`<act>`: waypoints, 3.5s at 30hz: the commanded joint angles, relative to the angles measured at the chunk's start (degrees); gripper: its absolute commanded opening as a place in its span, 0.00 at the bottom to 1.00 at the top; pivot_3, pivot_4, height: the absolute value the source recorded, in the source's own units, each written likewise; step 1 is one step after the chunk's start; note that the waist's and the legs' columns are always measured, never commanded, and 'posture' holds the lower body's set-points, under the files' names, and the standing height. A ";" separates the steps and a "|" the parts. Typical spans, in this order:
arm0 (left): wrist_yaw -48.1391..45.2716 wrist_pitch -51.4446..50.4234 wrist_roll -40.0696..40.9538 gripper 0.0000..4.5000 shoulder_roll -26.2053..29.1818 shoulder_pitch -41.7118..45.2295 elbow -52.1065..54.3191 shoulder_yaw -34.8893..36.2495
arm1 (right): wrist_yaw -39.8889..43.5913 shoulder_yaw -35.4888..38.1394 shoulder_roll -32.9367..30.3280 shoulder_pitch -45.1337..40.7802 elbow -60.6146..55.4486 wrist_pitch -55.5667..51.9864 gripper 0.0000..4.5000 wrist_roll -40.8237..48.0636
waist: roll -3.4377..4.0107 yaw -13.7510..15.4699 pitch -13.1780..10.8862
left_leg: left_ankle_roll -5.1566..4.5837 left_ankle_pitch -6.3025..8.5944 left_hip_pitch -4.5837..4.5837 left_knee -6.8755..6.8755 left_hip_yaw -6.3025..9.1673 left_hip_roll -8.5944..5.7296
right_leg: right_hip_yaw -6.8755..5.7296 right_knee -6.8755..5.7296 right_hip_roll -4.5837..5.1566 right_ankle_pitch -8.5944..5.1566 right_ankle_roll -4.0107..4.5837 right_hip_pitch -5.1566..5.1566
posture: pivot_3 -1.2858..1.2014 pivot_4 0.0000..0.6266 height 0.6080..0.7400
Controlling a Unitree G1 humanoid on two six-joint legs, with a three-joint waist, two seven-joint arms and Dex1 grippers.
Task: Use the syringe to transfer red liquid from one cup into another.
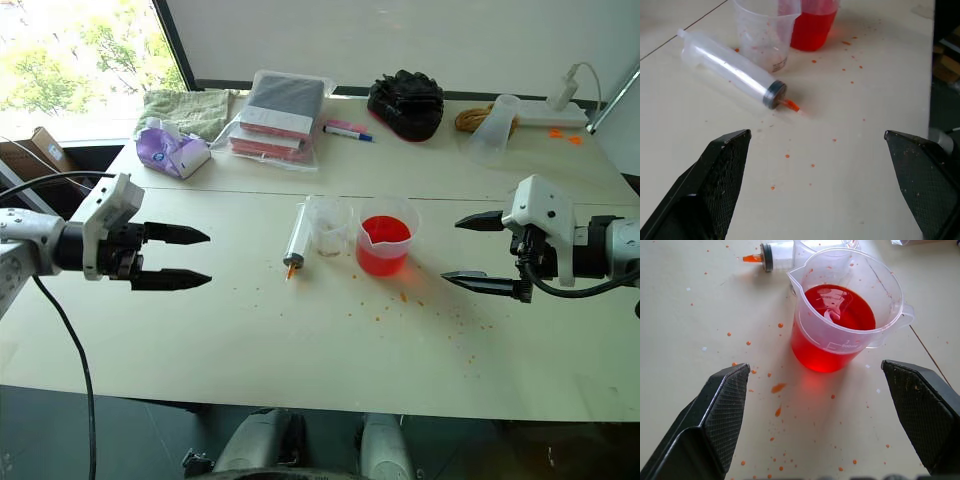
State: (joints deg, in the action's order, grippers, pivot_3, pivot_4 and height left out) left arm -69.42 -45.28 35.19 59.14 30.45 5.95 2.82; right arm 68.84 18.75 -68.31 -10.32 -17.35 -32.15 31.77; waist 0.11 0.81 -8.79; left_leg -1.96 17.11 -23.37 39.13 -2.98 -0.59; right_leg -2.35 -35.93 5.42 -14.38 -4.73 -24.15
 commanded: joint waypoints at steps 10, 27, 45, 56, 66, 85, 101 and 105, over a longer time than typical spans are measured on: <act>14.90 -14.84 -15.11 1.00 -14.50 37.19 -28.17 -12.57 | -3.70 2.56 1.77 1.04 -4.20 -1.00 0.98 0.66 | -0.19 0.15 -0.11 | -0.10 0.00 -0.06 0.14 -0.06 -0.06 | -0.02 -0.14 -0.30 0.16 -0.33 0.04 | 0.52 0.24 1.00; 31.73 -27.86 -30.76 1.00 -41.94 65.10 -70.77 -18.84 | -7.33 8.78 2.53 5.58 -9.69 -5.33 0.98 2.11 | -0.78 -0.10 -0.46 | -0.12 -0.01 -0.05 0.16 -0.08 -0.07 | 0.06 -0.24 -0.47 0.10 -0.63 -0.02 | 0.52 0.24 1.00; 57.07 -32.31 -28.59 1.00 -50.06 65.73 -77.74 2.03 | -6.35 8.77 2.01 5.35 -8.71 -5.13 0.98 1.87 | -0.79 0.01 -0.46 | 0.20 -0.18 -0.04 0.16 -0.08 -0.08 | 0.05 -0.29 -0.40 0.13 -0.67 -0.03 | 0.52 0.24 1.00; 66.71 -28.03 -27.96 1.00 -52.87 62.78 -79.38 9.04 | -6.49 9.62 2.28 6.18 -9.23 -5.27 0.98 1.88 | -0.77 0.02 -0.45 | 0.46 -0.31 -0.02 0.16 -0.09 -0.09 | 0.05 -0.31 -0.40 0.15 -0.69 -0.03 | 0.52 0.24 1.00; 71.85 -27.50 -28.64 1.00 -53.26 59.97 -79.91 10.35 | -7.10 9.95 2.50 6.62 -9.62 -5.39 0.98 2.14 | -0.77 -0.01 -0.45 | 0.54 -0.35 0.00 0.16 -0.09 -0.09 | 0.05 -0.34 -0.39 0.16 -0.70 -0.03 | 0.52 0.24 1.00; 81.53 -28.60 -27.12 1.00 -49.71 58.13 -79.79 16.76 | -7.60 8.06 2.38 5.07 -8.28 -3.90 0.98 1.51 | -0.76 0.02 -0.45 | 0.63 -0.39 0.03 0.16 -0.10 -0.10 | 0.03 -0.41 -0.38 0.16 -0.70 -0.04 | 0.52 0.24 1.00; 88.36 -26.99 -24.99 0.33 -49.40 55.27 -79.18 21.04 | -8.46 7.72 2.69 4.91 -8.54 -3.49 1.00 0.98 | -0.72 0.08 -0.42 | 0.73 -0.44 0.07 0.16 -0.09 -0.15 | 0.01 -0.47 -0.32 0.17 -0.71 -0.02 | 0.52 0.24 1.00; 88.64 -27.66 -24.56 0.32 -47.93 56.04 -78.14 21.51 | -8.75 8.06 2.67 5.16 -8.89 -3.85 1.00 1.16 | -0.73 0.06 -0.42 | 0.75 -0.45 0.08 0.16 -0.09 -0.15 | 0.01 -0.49 -0.33 0.17 -0.71 -0.02 | 0.52 0.24 1.00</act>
State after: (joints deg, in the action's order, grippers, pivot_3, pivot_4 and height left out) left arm 19.14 -72.89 10.13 10.28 86.05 -73.93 23.85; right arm 60.53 25.63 -65.90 -4.67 -25.51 -36.32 32.79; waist -0.62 0.87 -9.21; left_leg -1.20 16.66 -23.30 39.29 -3.08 -0.74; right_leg -2.34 -36.42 5.09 -14.21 -5.44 -24.17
